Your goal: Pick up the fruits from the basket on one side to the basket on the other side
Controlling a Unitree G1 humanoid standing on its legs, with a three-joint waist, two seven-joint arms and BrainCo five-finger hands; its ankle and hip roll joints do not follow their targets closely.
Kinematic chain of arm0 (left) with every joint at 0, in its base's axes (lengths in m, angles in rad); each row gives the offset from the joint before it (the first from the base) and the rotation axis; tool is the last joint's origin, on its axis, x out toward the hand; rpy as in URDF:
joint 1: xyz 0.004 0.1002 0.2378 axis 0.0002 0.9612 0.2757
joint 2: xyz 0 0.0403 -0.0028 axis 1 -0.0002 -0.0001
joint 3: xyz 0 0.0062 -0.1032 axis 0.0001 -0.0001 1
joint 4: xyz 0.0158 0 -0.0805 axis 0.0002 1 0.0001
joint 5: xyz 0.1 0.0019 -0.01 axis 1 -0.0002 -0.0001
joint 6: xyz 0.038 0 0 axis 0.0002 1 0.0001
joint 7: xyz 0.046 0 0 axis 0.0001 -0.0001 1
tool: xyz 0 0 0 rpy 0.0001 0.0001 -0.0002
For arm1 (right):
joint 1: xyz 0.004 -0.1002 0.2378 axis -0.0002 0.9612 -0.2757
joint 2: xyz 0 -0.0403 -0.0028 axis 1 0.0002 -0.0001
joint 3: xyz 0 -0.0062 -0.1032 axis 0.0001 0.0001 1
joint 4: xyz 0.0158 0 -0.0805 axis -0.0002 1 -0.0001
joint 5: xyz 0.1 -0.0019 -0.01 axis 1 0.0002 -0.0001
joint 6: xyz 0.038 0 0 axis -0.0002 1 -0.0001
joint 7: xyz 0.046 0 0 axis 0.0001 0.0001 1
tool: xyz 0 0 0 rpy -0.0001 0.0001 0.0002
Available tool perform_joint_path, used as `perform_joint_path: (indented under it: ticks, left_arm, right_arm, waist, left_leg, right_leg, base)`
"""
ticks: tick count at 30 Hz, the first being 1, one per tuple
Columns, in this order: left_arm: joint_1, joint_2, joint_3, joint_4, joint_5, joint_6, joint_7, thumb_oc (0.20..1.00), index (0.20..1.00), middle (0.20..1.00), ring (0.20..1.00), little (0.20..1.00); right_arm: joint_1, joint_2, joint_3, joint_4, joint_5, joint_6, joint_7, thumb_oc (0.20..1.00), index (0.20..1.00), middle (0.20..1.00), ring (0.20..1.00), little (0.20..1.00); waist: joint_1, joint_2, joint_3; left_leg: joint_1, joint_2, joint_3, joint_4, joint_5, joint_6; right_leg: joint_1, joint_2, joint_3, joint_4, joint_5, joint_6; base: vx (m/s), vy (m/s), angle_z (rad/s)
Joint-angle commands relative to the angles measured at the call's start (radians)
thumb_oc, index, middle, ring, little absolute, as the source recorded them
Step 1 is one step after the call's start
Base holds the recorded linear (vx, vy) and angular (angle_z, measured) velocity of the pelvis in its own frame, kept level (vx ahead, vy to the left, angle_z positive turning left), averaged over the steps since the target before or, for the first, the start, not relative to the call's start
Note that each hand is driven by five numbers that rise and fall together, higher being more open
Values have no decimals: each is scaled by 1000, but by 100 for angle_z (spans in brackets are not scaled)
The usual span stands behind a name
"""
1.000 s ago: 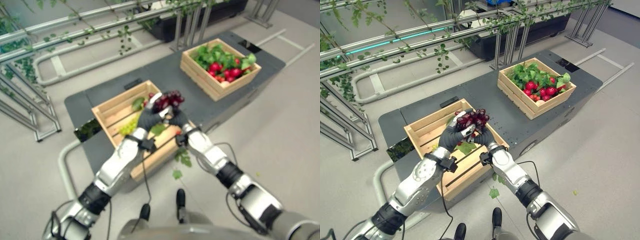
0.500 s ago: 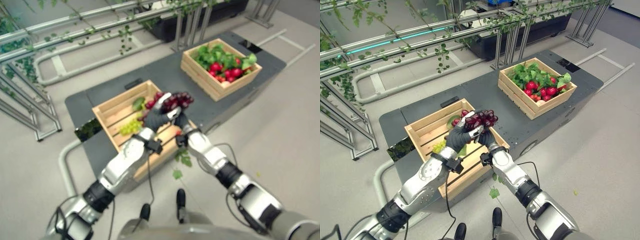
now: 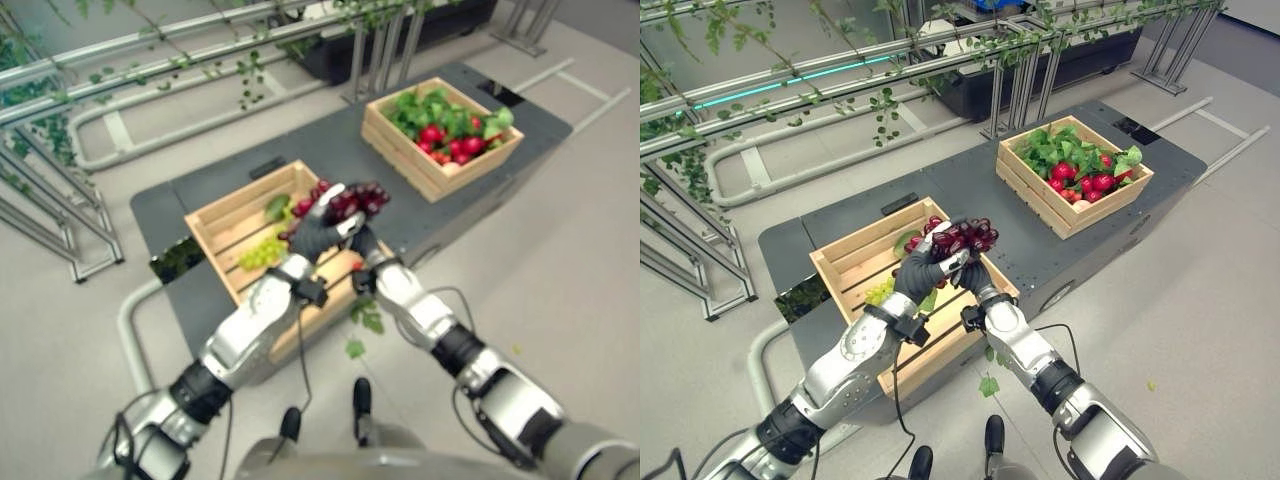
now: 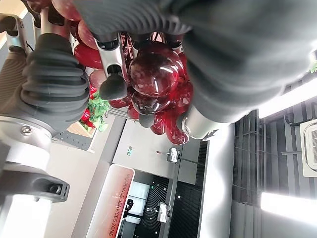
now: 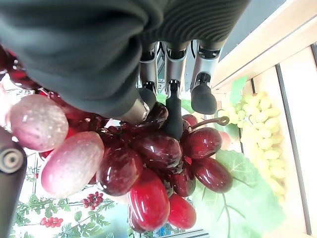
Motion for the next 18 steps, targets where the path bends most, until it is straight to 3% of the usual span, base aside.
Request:
perform_joint_path:
  ticks: [1, 5, 6, 18]
  left_arm:
    - [-145, -65, -32, -26, -10, -91, -14, 200, 200, 200, 200, 200]
    - [-136, -65, -22, -27, -11, -90, -17, 200, 200, 200, 200, 200]
    - [-132, -64, -16, -27, -10, -90, -15, 200, 200, 200, 200, 200]
    - [-90, -50, 51, -26, 4, -95, 1, 200, 200, 200, 200, 200]
  right_arm:
    - [-71, 94, -26, -23, 57, -84, 20, 200, 200, 200, 200, 200]
    - [-55, 106, -29, -33, 139, -89, 53, 200, 200, 200, 200, 200]
    - [-46, 110, -29, -41, 170, -93, 63, 1000, 1000, 1000, 1000, 1000]
    - [41, 65, -52, -173, 173, -108, 93, 1000, 1000, 1000, 1000, 1000]
  waist:
    - [16, -10, -34]
    - [17, -11, -32]
    - [17, -11, -31]
    - [9, -10, -25]
  left_leg:
    - [14, -37, -45, -52, -74, 43]
    - [17, -38, -43, -52, -76, 43]
    - [17, -38, -42, -52, -76, 43]
    - [16, -38, -39, -52, -78, 44]
  right_leg:
    - [64, 21, 13, 5, -157, 89]
    - [65, 21, 14, 5, -158, 89]
    - [65, 21, 15, 5, -158, 89]
    - [64, 18, 16, 5, -159, 91]
  base:
    - [0, 0, 0]
    - [0, 0, 0]
    - [0, 0, 0]
    - [0, 0, 0]
